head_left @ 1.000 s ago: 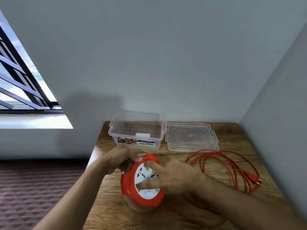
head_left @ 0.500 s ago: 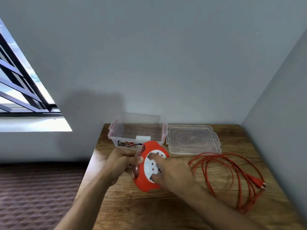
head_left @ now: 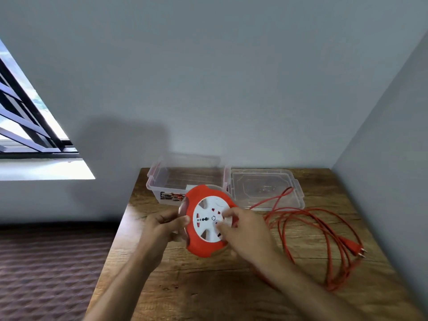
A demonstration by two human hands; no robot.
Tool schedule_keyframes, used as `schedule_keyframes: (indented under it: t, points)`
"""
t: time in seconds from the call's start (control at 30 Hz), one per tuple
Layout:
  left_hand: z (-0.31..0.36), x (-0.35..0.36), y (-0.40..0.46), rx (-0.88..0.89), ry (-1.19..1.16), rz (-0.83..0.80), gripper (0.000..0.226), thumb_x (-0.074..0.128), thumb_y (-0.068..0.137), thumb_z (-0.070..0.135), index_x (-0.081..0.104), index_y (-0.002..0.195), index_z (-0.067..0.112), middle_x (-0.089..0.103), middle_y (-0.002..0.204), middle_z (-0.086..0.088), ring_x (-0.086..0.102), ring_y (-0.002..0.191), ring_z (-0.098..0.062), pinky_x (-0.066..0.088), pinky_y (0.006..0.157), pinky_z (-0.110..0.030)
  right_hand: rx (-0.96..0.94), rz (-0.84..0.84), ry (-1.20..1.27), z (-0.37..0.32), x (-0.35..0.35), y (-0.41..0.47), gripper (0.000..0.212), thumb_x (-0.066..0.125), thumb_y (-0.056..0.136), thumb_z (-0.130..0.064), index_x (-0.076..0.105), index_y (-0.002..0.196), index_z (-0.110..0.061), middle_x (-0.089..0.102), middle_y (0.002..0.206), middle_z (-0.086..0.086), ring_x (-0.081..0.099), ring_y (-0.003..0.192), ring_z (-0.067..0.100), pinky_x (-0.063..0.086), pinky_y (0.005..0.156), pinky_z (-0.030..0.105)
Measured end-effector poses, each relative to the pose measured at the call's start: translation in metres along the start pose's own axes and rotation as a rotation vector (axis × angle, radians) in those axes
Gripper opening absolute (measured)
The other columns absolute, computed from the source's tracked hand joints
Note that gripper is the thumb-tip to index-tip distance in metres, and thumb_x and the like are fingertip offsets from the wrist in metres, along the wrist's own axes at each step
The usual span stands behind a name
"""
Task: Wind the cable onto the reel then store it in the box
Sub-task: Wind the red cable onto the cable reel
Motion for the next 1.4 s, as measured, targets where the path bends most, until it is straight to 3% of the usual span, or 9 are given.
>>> schedule_keyframes:
  t: [0.1,0.2,0.4,0.7,0.87,1.0,1.17,1.3,1.4]
  points:
    - [0.005,-0.004,0.004,-0.066,0.044,-0.055,0.018,0.077,0.074,0.022,0.085,0.086,0.011,0.078,0.085,-0.024,0.070,0.070,-0.030,0.055,0.057,-0.031,-0.542,-0.053,-0.626,-0.027,0.004,-0.008,0.053,0.059,0.097,-0.027,0.041,0.145,-0.041,0.046,0.152,0.001,0.063,0.115,0.024,0.055,0.091,0.037]
    - [0.008,-0.002,0.008,-0.168,0.148,-0.139,0.009,0.077,0.082,0.013,0.081,0.086,0.006,0.078,0.085,-0.022,0.070,0.074,-0.031,0.054,0.061,-0.033,-0.801,-0.321,-0.853,-0.025,0.027,-0.018,0.059,0.057,0.100,-0.026,0.030,0.148,-0.047,0.023,0.163,0.006,0.061,0.117,0.035,0.060,0.082,0.045]
    - [0.009,0.014,0.006,-0.295,0.284,-0.289,0.015,0.072,0.081,0.006,0.076,0.068,0.012,0.078,0.068,-0.001,0.060,0.068,-0.027,0.046,0.058,-0.030,-0.936,-0.536,-1.025,-0.018,0.049,-0.031,0.070,0.052,0.102,-0.021,0.011,0.148,-0.055,0.024,0.159,0.020,0.067,0.083,0.037,0.059,0.067,0.044]
    - [0.007,0.013,-0.006,-0.212,0.338,-0.242,0.024,0.079,0.073,0.022,0.076,0.050,0.019,0.072,0.058,-0.002,0.067,0.061,-0.020,0.050,0.059,-0.031,-0.947,-0.374,-0.992,-0.009,0.069,-0.035,0.052,0.053,0.100,-0.034,0.025,0.143,-0.042,0.049,0.134,0.025,0.066,0.077,0.039,0.053,0.054,0.039]
    - [0.009,0.012,-0.019,-0.097,0.201,-0.189,0.009,0.080,0.081,0.006,0.085,0.089,0.007,0.082,0.080,-0.009,0.075,0.066,-0.022,0.057,0.055,-0.029,-0.396,-0.049,-0.572,-0.002,0.035,-0.015,0.067,0.057,0.082,-0.063,0.031,0.140,-0.042,0.069,0.118,0.002,0.068,0.098,0.026,0.055,0.078,0.035]
    - [-0.002,0.016,-0.031,0.004,0.029,-0.048,0.017,0.075,0.085,0.002,0.081,0.100,0.006,0.082,0.098,-0.015,0.079,0.091,-0.032,0.065,0.067,-0.031,0.086,0.164,0.134,0.017,0.015,-0.010,0.062,0.071,0.079,-0.060,0.049,0.129,-0.031,0.065,0.121,-0.003,0.067,0.097,0.017,0.050,0.058,0.019]
    - [-0.010,0.016,-0.038,0.093,-0.012,0.075,0.039,0.085,0.065,0.032,0.083,0.102,0.018,0.076,0.108,-0.015,0.077,0.098,-0.029,0.066,0.079,-0.043,0.532,-0.047,0.844,0.024,0.044,-0.015,0.043,0.064,0.095,-0.041,0.049,0.128,-0.020,0.075,0.094,0.011,0.056,0.037,0.008,0.052,0.043,0.026]
    - [-0.008,0.008,-0.032,0.016,-0.108,0.077,0.013,0.070,0.091,0.006,0.078,0.101,0.006,0.083,0.091,-0.009,0.080,0.081,-0.025,0.065,0.063,-0.034,0.210,-0.129,0.289,0.012,0.014,-0.015,0.039,0.063,0.094,-0.041,0.056,0.127,-0.021,0.078,0.093,0.000,0.064,0.044,0.011,0.049,0.045,0.024]
    - [-0.006,-0.006,-0.024,-0.074,-0.108,0.069,0.019,0.061,0.095,0.000,0.075,0.082,0.001,0.070,0.059,-0.006,0.064,0.055,-0.022,0.051,0.052,-0.032,-0.315,0.033,-0.474,-0.019,-0.016,-0.023,0.041,0.059,0.093,-0.042,0.054,0.134,-0.037,0.071,0.118,-0.006,0.072,0.094,0.015,0.056,0.079,0.032]
Point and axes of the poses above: each hand's wrist, its own y-axis towards the middle knuckle, its own x-axis out of the palm, z = x × y, the point moved 8 cm from there along y, towards the middle knuckle
